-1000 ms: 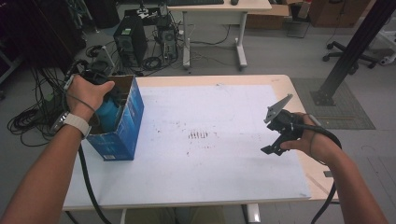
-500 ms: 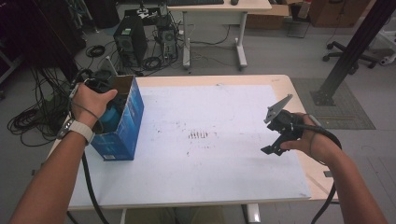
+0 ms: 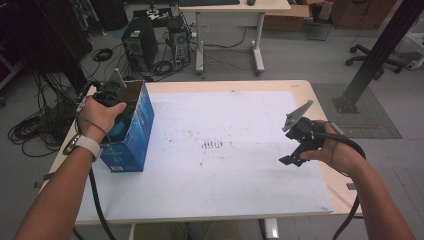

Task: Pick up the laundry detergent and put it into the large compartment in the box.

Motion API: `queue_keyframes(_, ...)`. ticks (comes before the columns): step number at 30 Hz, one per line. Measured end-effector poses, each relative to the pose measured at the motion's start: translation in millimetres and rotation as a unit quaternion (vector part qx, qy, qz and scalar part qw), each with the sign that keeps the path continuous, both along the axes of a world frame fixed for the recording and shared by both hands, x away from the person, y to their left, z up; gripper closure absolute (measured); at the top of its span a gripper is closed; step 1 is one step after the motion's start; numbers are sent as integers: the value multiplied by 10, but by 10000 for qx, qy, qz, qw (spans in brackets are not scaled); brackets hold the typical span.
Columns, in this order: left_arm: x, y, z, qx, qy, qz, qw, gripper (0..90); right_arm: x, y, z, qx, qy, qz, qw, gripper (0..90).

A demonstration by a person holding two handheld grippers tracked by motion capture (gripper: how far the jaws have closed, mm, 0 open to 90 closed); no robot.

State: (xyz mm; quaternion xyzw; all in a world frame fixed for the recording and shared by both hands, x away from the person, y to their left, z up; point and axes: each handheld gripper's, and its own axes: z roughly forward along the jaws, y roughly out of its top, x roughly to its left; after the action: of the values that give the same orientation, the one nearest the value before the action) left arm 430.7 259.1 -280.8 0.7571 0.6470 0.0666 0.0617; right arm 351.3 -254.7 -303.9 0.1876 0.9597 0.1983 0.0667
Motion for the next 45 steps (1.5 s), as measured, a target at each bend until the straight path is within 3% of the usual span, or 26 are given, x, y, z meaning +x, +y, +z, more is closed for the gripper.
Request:
queue_keyframes(20, 18, 48, -22, -44, 8, 4, 10000, 364, -11, -11, -53, -13, 43, -16, 10000, 107)
queue_keyframes(45, 35, 60, -32, -25, -31, 21, 10000, 245, -22, -36, -85, -9, 61, -33, 10000, 107)
